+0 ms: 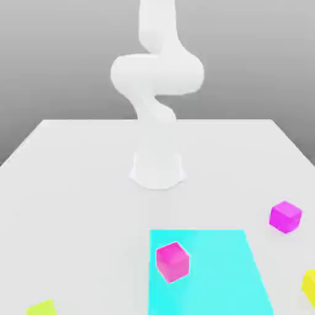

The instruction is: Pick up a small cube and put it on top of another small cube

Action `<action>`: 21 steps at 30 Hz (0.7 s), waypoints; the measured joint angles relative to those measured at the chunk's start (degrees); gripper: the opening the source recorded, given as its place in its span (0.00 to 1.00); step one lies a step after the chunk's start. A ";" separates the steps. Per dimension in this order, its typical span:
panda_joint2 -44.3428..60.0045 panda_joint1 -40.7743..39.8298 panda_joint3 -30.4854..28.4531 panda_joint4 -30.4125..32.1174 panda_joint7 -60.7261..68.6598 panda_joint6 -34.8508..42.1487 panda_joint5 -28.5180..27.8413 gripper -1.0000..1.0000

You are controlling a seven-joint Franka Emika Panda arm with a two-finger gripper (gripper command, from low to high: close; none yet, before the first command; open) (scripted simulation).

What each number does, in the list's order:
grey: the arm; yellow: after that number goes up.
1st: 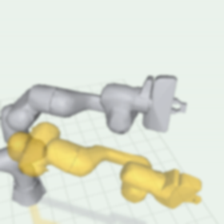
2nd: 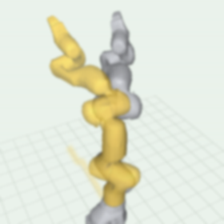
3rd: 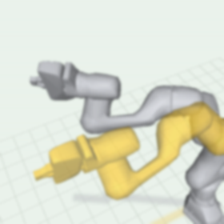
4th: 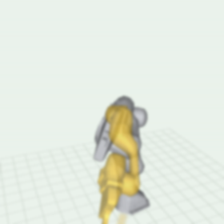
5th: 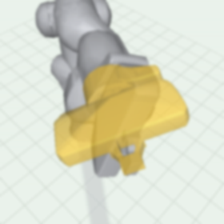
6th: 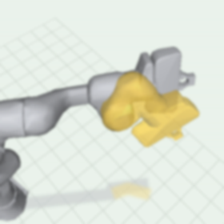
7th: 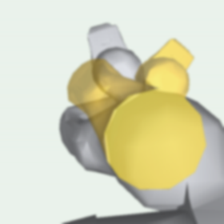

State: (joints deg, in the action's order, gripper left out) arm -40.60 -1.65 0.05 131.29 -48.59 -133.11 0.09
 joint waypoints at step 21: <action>43.98 -10.84 -2.88 -4.13 -23.43 -11.16 0.31 0.50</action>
State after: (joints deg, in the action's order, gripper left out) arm 3.38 -12.49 -2.83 127.16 -72.01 -144.26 0.40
